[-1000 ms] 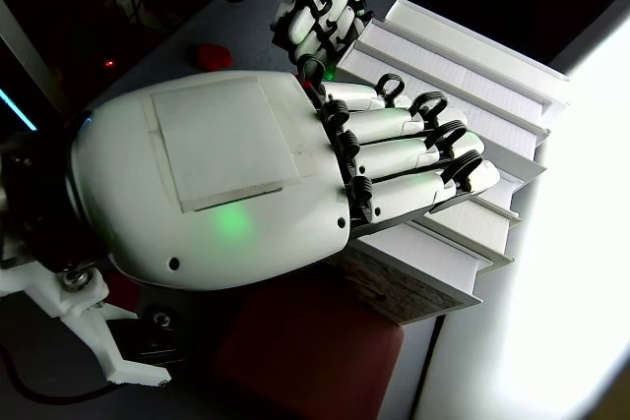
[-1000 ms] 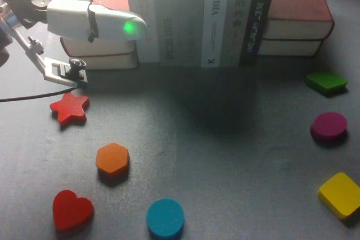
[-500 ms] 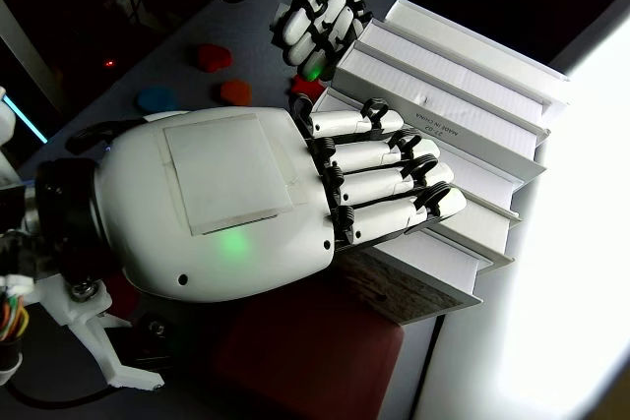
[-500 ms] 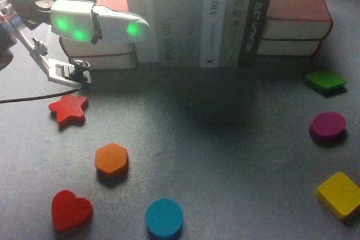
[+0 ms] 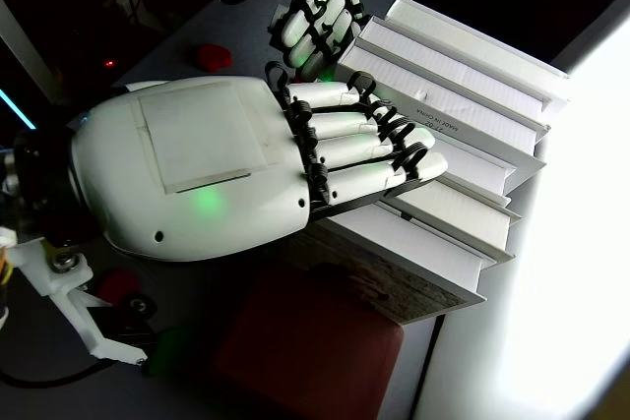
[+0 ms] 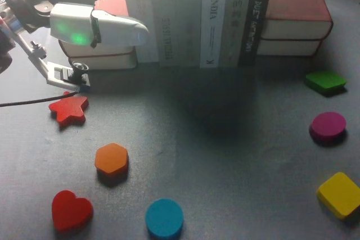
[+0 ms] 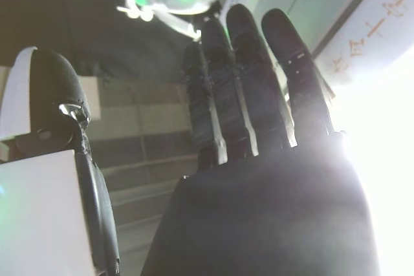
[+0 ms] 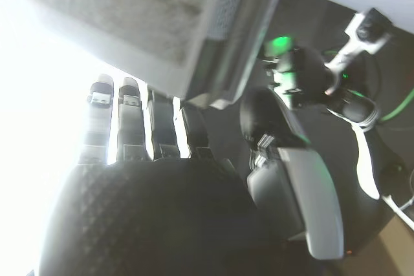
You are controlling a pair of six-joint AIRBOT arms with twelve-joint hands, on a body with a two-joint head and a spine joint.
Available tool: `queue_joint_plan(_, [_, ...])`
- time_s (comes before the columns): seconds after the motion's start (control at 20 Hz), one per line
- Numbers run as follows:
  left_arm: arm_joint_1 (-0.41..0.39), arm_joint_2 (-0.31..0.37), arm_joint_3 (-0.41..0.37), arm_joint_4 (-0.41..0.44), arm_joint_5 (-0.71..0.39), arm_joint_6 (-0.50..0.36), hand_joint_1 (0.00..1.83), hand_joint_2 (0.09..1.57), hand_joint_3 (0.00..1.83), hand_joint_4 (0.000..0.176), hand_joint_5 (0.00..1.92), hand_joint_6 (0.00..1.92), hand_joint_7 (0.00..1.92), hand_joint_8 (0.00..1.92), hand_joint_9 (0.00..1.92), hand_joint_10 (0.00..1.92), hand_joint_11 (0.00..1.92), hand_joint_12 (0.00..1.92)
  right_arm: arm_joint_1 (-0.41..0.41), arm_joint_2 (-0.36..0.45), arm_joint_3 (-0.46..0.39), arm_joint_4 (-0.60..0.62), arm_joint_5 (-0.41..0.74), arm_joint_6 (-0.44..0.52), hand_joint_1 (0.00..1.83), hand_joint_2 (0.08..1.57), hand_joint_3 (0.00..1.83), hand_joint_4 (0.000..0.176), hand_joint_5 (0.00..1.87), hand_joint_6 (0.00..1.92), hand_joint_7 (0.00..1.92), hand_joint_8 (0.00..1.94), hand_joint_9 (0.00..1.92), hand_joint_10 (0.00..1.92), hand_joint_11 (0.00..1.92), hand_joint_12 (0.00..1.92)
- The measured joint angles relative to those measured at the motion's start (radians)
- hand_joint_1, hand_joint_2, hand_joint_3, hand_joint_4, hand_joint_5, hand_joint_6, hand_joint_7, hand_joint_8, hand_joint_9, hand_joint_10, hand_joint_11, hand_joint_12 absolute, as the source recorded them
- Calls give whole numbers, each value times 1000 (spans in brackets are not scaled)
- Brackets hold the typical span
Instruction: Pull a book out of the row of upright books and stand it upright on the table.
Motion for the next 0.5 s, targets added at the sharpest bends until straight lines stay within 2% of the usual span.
queue_joint_plan(0.05, [4,1,-5,-11,-2,-1,943,942,2,0,588,3,654,3,579,116,93,1335,3,11,-20,-4,-3,5,86,1159,0,104,283,1,0,0,0,0,0,39])
queue_joint_plan(0.1, [10,3,-5,-12,-4,0,931,953,4,9,573,0,631,0,539,89,9,1401,3,29,-47,-15,-3,6,2,1143,0,105,243,0,0,0,0,0,0,1])
queue_joint_plan(0.15, [13,6,-9,-12,1,1,931,953,4,9,573,0,631,0,539,89,9,1401,4,37,-63,-22,0,6,2,1143,0,105,243,0,0,0,0,0,0,1])
queue_joint_plan(0.2, [17,8,-10,-8,3,1,933,953,2,0,580,3,639,2,558,82,23,1346,6,54,-87,-35,2,6,0,1134,0,117,219,0,0,0,0,0,0,0])
queue_joint_plan(0.35, [27,14,-18,-26,0,0,916,961,3,0,578,1,654,4,588,75,42,1331,13,84,-132,-58,9,4,0,1149,0,122,224,4,0,0,0,0,10,5])
queue_joint_plan(0.4, [29,16,-21,-28,3,0,919,947,0,18,589,4,650,1,602,64,26,1343,14,95,-148,-65,13,4,0,1152,0,140,224,3,0,0,0,0,3,2])
queue_joint_plan(0.5, [36,18,-23,-31,1,0,925,947,0,15,590,4,637,0,588,52,8,1374,21,109,-180,-85,17,3,0,1153,0,138,229,5,0,0,0,0,0,0])
